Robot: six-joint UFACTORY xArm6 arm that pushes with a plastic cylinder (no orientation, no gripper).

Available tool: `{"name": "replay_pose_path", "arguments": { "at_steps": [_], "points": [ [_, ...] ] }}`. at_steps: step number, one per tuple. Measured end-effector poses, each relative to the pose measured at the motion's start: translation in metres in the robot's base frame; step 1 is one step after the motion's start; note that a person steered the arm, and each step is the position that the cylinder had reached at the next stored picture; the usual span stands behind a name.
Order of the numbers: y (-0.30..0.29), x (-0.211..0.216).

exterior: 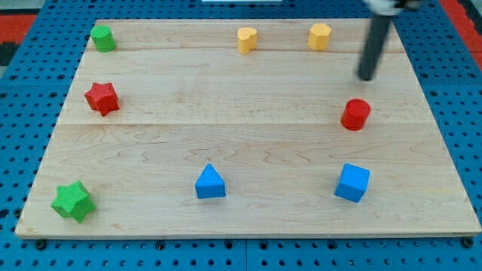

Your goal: Push the yellow hexagon slightly to the left

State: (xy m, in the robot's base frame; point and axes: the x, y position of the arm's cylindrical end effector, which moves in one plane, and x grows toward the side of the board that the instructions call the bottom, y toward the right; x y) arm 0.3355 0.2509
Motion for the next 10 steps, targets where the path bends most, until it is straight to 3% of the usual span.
{"name": "replay_pose_path", "arguments": {
  "at_steps": [1,2,4,6,7,10],
  "points": [
    [0.022,-0.066],
    [0.021,-0.106],
    [0.018,-0.113],
    [-0.038,-0.119],
    [-0.1,-0.099],
    [-0.075,-0.096]
  ]
}}
